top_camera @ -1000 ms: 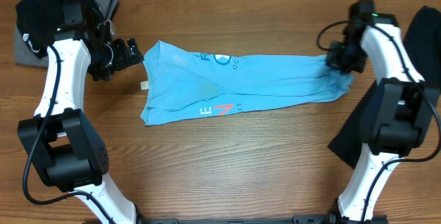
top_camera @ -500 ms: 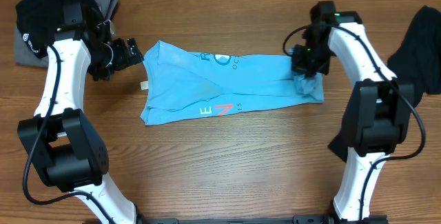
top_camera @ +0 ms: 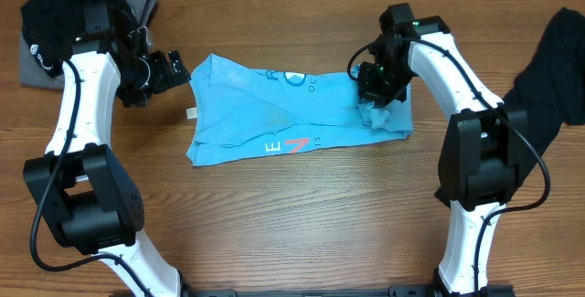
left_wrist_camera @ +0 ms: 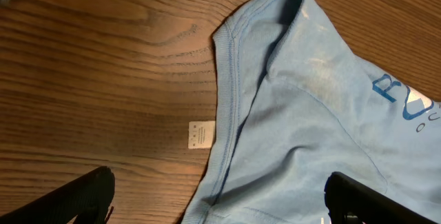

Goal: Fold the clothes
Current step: 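Fold the right end leftward over the middle with the right gripper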

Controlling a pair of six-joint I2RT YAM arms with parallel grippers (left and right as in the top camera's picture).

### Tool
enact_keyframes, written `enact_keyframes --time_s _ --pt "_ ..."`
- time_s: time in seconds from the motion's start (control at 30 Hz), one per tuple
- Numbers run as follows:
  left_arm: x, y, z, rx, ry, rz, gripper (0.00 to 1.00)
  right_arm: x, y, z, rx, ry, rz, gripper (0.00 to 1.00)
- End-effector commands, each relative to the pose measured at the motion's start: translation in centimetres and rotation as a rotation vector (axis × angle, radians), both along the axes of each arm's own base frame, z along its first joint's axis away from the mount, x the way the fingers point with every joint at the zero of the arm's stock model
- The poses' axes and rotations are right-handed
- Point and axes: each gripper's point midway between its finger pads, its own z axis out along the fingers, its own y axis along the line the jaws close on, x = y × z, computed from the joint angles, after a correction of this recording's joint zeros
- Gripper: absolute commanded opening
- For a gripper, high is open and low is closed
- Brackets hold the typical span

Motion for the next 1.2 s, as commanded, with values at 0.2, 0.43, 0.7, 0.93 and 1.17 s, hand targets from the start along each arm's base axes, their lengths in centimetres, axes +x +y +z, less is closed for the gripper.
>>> enact_keyframes --time_s 0.2,0.43,0.7,0.93,1.17 --pt "0.4 0.1 0.4 -0.009 -0.015 0.004 1.0 0.2 6.2 2.1 0.142 -0.068 0.028 0.04" --pt "0.2 0.0 0.3 -0.011 -0.006 0.004 1.0 -0.8 9.0 1.8 0.101 -0.078 0.063 0.05" --pt "0.2 0.0 0.3 -0.011 -0.003 0.003 1.0 -1.9 11.3 1.7 0.095 -0.089 0.117 0.59" --pt "0.0 0.0 0.2 -0.013 0.004 0.004 1.0 -0.6 10.3 2.2 0.069 -0.132 0.111 0.75" --pt "-0.3 -0.1 0.2 -0.015 0.018 0.003 1.0 1.4 5.5 3.3 0.033 -0.14 0.056 0.67"
